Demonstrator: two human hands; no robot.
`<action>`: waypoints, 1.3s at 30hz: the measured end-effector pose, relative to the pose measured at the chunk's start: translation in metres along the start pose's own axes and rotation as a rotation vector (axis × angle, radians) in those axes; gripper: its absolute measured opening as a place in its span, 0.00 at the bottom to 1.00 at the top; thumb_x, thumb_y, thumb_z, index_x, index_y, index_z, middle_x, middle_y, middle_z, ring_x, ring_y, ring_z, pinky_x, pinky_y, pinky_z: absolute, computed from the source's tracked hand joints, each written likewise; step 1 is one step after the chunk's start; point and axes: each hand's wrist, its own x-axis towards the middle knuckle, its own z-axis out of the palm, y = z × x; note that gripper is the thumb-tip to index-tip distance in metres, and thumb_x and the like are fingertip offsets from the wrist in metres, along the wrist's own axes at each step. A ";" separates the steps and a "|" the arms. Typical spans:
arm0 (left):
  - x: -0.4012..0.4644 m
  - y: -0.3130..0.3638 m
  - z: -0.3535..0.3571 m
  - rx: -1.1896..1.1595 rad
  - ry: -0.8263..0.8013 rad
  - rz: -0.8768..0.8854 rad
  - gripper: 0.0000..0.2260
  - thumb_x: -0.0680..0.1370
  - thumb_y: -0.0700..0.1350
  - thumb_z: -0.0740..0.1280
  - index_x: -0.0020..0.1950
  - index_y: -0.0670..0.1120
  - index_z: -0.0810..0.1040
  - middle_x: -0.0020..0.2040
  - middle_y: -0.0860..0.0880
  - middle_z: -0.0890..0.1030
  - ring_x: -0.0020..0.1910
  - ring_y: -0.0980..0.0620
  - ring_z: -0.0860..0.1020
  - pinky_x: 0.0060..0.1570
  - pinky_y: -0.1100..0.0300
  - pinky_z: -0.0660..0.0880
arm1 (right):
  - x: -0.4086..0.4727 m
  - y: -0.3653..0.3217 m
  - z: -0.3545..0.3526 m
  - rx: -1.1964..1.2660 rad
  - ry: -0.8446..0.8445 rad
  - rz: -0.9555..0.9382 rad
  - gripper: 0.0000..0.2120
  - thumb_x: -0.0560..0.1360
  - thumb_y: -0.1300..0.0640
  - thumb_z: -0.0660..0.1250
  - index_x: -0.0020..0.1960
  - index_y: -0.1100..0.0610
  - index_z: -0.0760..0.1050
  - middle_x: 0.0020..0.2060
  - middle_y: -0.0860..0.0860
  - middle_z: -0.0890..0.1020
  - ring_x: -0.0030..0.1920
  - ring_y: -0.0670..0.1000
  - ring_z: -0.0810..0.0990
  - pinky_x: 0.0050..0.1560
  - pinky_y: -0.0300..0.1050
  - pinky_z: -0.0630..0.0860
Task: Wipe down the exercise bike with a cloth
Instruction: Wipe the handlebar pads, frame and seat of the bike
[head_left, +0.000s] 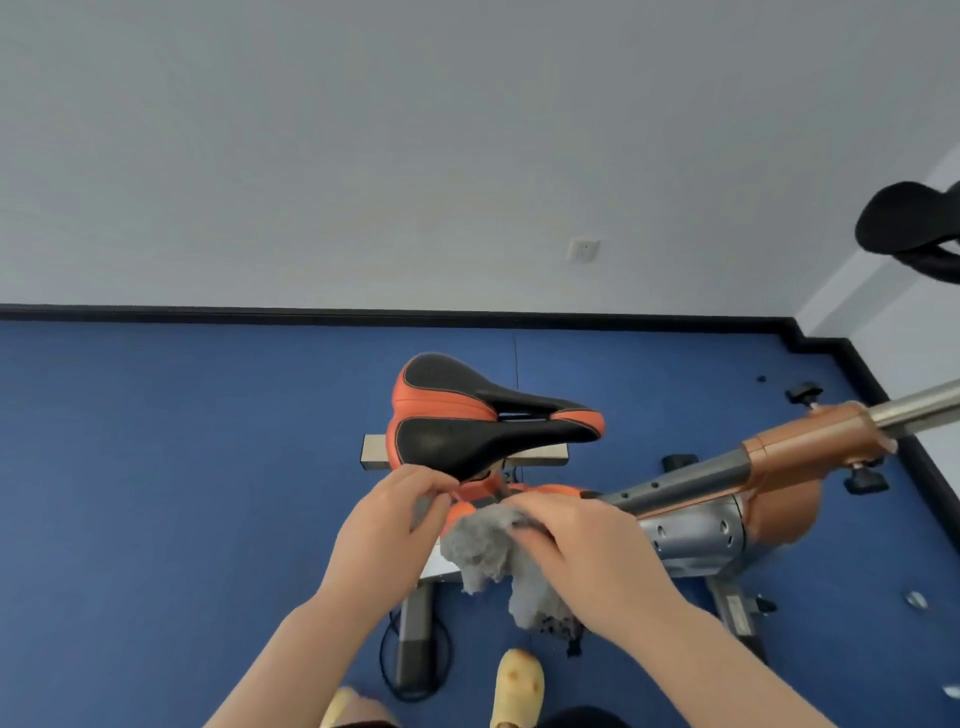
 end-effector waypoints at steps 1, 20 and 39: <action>0.007 -0.005 -0.003 -0.014 0.024 -0.022 0.10 0.80 0.45 0.64 0.50 0.62 0.77 0.51 0.67 0.77 0.52 0.64 0.75 0.51 0.66 0.73 | 0.006 0.004 -0.007 0.001 0.016 0.033 0.10 0.80 0.45 0.59 0.58 0.41 0.75 0.46 0.39 0.80 0.48 0.43 0.77 0.45 0.40 0.72; 0.094 -0.074 -0.073 -0.057 -0.193 0.218 0.17 0.79 0.43 0.64 0.45 0.68 0.74 0.49 0.69 0.76 0.50 0.64 0.76 0.43 0.70 0.71 | 0.106 -0.076 0.104 -0.011 0.621 0.345 0.14 0.77 0.41 0.60 0.49 0.47 0.80 0.56 0.43 0.75 0.59 0.47 0.71 0.58 0.44 0.68; 0.129 -0.093 -0.064 -0.190 -0.289 0.480 0.13 0.78 0.40 0.67 0.52 0.59 0.82 0.51 0.64 0.77 0.49 0.57 0.78 0.47 0.70 0.73 | 0.124 -0.099 0.158 0.354 0.910 0.733 0.26 0.81 0.45 0.50 0.77 0.40 0.48 0.76 0.35 0.49 0.77 0.39 0.45 0.76 0.54 0.55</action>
